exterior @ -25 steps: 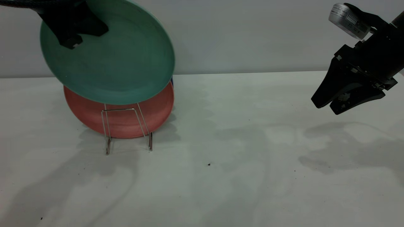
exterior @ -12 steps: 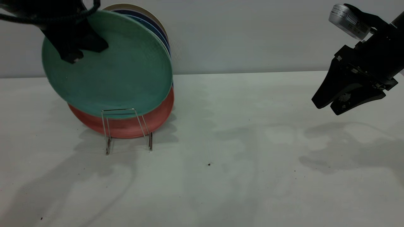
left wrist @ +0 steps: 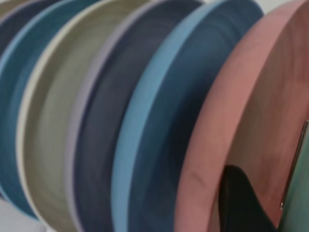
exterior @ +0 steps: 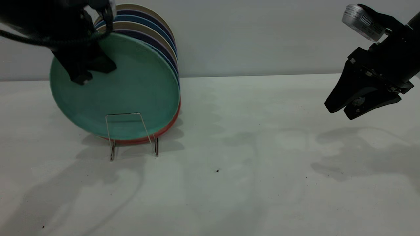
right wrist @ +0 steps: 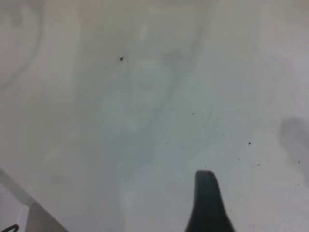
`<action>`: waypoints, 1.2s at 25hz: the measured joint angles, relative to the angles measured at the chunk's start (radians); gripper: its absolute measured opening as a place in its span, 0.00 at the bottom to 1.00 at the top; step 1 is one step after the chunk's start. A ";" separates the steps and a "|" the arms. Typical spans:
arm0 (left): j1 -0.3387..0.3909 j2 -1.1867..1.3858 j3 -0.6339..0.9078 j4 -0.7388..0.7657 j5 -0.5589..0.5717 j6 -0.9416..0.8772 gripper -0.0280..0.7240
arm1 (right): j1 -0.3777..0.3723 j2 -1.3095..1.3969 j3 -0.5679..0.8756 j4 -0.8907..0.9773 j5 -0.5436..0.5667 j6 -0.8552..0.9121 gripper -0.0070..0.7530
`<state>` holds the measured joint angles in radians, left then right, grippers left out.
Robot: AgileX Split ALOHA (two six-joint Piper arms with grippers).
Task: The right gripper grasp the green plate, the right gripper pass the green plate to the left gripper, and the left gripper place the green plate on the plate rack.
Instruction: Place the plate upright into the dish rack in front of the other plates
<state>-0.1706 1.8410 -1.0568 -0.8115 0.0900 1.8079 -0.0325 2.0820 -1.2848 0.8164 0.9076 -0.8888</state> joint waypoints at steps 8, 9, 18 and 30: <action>0.000 0.014 0.000 -0.005 -0.030 0.003 0.45 | 0.000 0.000 0.000 0.000 -0.002 0.000 0.73; 0.000 0.014 0.000 -0.004 -0.030 0.003 0.45 | 0.000 0.000 0.000 0.000 -0.003 0.000 0.73; 0.000 0.014 0.000 -0.051 -0.026 0.002 0.62 | 0.000 0.000 0.000 0.000 -0.003 0.000 0.73; 0.000 -0.013 -0.001 -0.054 0.021 0.003 0.64 | 0.000 0.000 0.000 0.000 -0.006 0.010 0.73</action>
<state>-0.1706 1.8278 -1.0574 -0.8654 0.1105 1.8112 -0.0325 2.0820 -1.2848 0.8161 0.9019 -0.8786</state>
